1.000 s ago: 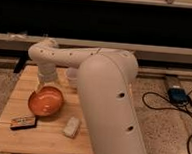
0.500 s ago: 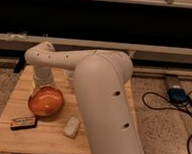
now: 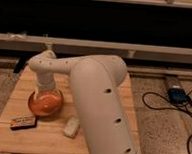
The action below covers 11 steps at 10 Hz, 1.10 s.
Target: Push the ceramic bowl across the table
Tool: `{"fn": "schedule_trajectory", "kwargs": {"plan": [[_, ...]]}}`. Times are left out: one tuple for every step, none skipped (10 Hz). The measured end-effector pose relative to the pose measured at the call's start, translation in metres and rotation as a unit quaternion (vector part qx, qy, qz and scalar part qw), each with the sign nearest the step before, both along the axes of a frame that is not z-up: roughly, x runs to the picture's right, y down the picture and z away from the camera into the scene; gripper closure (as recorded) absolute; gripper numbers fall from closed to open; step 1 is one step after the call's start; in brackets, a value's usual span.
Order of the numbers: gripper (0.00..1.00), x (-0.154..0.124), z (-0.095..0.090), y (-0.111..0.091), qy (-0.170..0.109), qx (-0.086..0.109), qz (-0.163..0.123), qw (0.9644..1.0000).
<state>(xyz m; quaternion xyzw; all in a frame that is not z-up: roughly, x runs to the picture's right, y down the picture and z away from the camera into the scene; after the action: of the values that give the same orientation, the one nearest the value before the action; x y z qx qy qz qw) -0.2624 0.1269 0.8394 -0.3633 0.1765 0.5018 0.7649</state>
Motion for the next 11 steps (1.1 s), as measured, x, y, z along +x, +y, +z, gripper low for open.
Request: {"fn": "schedule_trajectory", "kwargs": {"plan": [[0.2, 0.002, 0.002, 0.005, 0.008, -0.005, -0.001, 1.0], [0.2, 0.009, 0.004, 0.007, 0.019, -0.008, 0.003, 0.9998], [0.2, 0.015, 0.004, 0.008, 0.027, -0.01, 0.006, 0.9996], [0.2, 0.021, 0.005, 0.01, 0.036, -0.012, 0.01, 0.9992], [0.2, 0.029, 0.006, 0.011, 0.045, -0.014, 0.014, 0.9988], [0.2, 0.037, 0.006, 0.013, 0.054, -0.017, 0.017, 0.9982], [0.2, 0.04, 0.006, 0.014, 0.059, -0.019, 0.018, 0.9979], [0.2, 0.046, 0.006, 0.016, 0.066, -0.021, 0.021, 0.9974], [0.2, 0.054, 0.005, 0.017, 0.075, -0.023, 0.025, 0.9966], [0.2, 0.059, 0.005, 0.018, 0.081, -0.024, 0.028, 0.9961], [0.2, 0.065, 0.004, 0.02, 0.087, -0.025, 0.031, 0.9954]]}}
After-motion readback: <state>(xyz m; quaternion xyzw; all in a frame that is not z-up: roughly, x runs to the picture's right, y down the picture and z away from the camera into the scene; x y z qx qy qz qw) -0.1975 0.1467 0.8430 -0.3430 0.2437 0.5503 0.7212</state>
